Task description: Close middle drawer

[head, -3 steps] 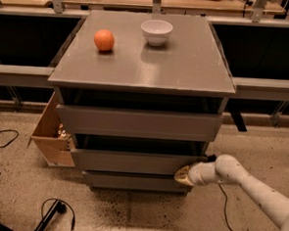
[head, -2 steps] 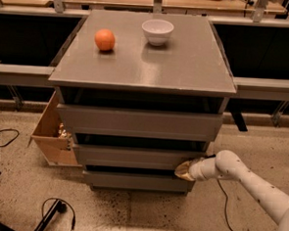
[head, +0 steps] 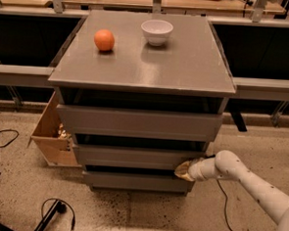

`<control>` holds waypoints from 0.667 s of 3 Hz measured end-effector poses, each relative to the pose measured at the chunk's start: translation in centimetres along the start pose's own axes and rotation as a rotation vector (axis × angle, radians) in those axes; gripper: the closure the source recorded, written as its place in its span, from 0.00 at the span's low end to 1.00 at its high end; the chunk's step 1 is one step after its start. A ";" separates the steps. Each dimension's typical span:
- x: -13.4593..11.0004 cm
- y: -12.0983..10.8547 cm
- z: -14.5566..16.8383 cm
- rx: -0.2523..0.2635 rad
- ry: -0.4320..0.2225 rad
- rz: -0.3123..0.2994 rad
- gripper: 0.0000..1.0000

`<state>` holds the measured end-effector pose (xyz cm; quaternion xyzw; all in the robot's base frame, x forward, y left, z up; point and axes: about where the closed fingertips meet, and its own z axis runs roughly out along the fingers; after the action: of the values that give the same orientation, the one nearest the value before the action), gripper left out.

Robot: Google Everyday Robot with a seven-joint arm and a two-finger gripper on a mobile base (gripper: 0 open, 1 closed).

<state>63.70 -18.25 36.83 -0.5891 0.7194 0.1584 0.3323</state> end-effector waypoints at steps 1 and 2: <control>0.2 2.0 0.0 -0.033 0.019 0.007 0.34; 1.5 3.9 -3.5 -0.026 0.094 0.034 0.57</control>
Offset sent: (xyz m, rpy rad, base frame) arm -0.1819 -0.0227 0.0485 -0.2067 0.2292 0.0367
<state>58.86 -20.55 37.70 -0.5877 0.7420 0.1455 0.2878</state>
